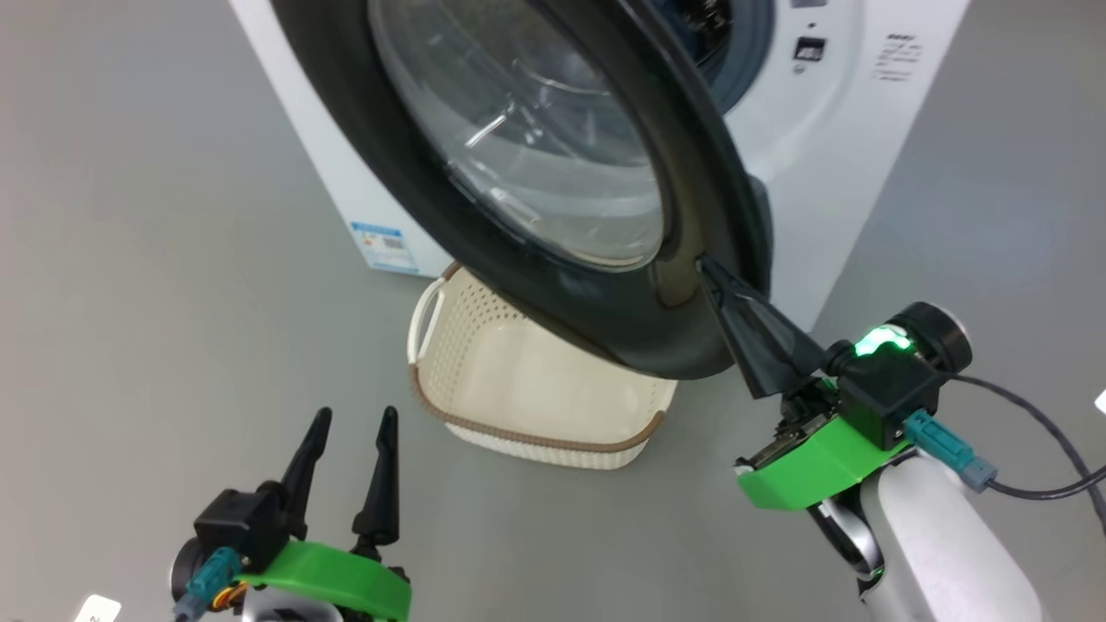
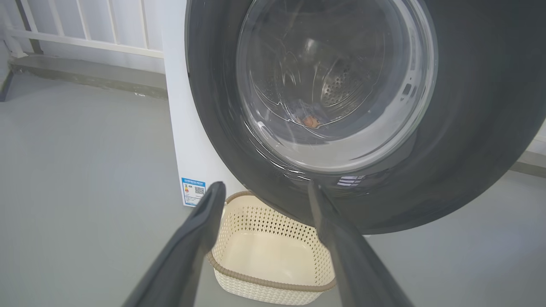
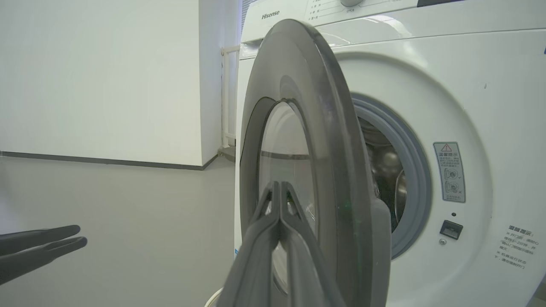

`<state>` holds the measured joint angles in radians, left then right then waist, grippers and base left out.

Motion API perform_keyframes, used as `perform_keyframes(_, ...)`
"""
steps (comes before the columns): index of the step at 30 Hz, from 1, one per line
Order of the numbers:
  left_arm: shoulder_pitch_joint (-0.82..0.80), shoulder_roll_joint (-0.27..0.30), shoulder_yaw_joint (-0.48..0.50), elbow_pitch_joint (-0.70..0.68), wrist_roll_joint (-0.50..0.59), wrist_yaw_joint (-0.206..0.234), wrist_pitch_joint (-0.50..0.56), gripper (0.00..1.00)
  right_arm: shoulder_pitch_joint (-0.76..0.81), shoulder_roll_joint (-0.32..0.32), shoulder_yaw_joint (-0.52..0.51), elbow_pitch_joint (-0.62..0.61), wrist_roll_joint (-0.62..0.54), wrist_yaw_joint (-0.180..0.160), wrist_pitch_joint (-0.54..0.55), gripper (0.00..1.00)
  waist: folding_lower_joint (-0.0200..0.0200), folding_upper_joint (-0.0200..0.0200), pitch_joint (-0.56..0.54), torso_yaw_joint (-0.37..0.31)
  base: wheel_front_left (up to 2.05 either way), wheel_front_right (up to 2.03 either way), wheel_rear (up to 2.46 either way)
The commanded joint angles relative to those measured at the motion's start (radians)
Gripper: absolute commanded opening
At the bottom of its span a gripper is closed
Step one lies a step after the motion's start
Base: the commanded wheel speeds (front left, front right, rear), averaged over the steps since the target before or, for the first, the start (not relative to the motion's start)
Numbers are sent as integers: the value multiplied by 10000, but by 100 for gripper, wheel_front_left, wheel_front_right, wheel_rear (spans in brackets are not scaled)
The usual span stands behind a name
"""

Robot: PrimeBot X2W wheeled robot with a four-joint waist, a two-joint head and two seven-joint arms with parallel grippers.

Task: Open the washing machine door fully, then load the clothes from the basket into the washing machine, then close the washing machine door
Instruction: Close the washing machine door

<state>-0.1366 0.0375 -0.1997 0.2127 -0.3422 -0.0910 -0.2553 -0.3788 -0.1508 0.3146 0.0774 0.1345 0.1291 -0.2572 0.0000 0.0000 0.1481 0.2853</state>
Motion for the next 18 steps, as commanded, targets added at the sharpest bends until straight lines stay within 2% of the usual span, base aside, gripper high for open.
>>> perform_keyframes(1, -397, 129, 153, -393, -146, 142, -64, 100, -300, -23, 113, -189, 121, 16, -46, 0, 0, 0, 626, 626, 0, 0, 0)
perform_keyframes(8, -523, 128, -119, -761, -513, 473, -64, 100, -570, -363, 15, -152, 183, 16, -46, 0, 0, 0, 1210, 828, 0, 0, 0)
perform_keyframes(18, -700, 128, -184, -1021, -780, 706, -65, 100, -813, -662, -101, -2, 328, 16, -46, 0, 0, 0, 1705, 673, 0, 0, 0)
